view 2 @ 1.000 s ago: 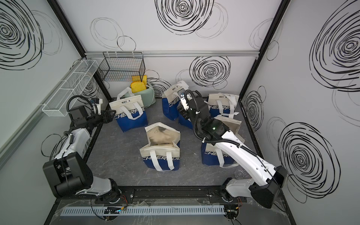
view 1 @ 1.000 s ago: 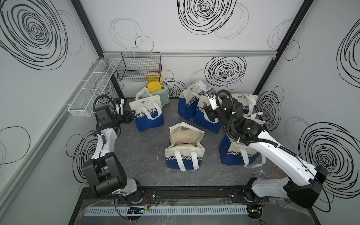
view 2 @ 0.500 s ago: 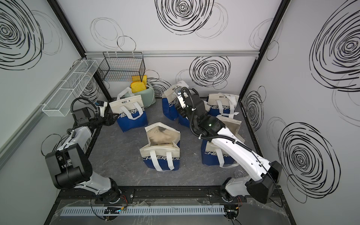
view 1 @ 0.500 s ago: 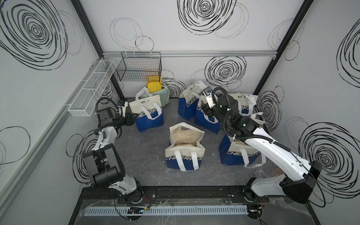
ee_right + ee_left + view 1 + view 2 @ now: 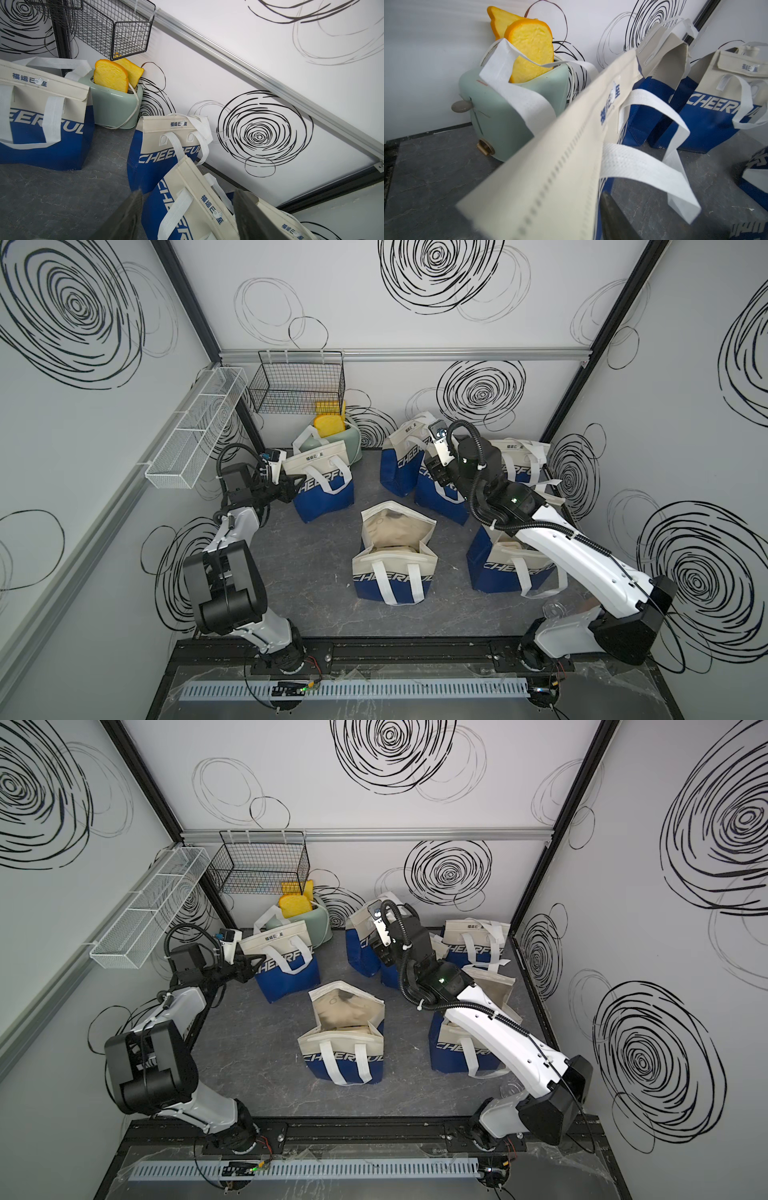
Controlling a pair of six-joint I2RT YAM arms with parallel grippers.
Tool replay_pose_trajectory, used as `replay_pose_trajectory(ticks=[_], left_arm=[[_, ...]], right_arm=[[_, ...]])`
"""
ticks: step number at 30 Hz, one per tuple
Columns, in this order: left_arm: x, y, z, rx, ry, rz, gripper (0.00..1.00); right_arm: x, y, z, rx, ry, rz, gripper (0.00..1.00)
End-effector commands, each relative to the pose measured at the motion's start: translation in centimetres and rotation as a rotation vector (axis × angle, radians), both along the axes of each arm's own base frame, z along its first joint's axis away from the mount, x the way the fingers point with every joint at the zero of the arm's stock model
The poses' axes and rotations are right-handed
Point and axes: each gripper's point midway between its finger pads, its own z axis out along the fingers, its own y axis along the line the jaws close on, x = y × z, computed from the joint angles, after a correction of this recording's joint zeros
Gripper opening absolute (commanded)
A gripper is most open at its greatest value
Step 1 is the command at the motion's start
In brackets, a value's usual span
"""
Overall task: Open the takeout bag
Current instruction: Pick up the takeout bag at the center of the board.
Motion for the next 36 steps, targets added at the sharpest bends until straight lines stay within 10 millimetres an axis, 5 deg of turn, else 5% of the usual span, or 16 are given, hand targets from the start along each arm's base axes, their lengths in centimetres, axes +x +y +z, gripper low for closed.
replay_pose_trajectory(ticks=[1, 7, 15, 21, 31, 36], left_arm=[[-0.5, -0.7, 2.9, 0.007, -0.139, -0.057, 0.34], [-1.3, -2.8, 3.5, -0.025, -0.192, -0.1, 0.0], [-4.0, -8.0, 6.4, -0.05, -0.216, -0.224, 0.0], [-5.6, -10.5, 9.0, -0.058, -0.165, -0.259, 0.0], [-5.1, -12.6, 14.5, -0.165, -0.072, -0.166, 0.0], [-5.6, -15.1, 15.7, -0.201, -0.038, -0.184, 0.0]], right_arm=[[0.1, 0.4, 1.3, 0.019, -0.025, 0.008, 0.72], [0.4, 1.7, 1.4, 0.019, -0.029, 0.049, 0.71], [0.4, 5.6, 1.7, -0.007, -0.068, 0.234, 0.64], [-1.9, 10.5, 1.6, -0.111, -0.138, 0.487, 0.67], [-6.2, 17.4, 3.9, -0.102, -0.313, 0.638, 0.63], [-7.7, 19.4, 5.2, -0.08, -0.398, 0.654, 0.62]])
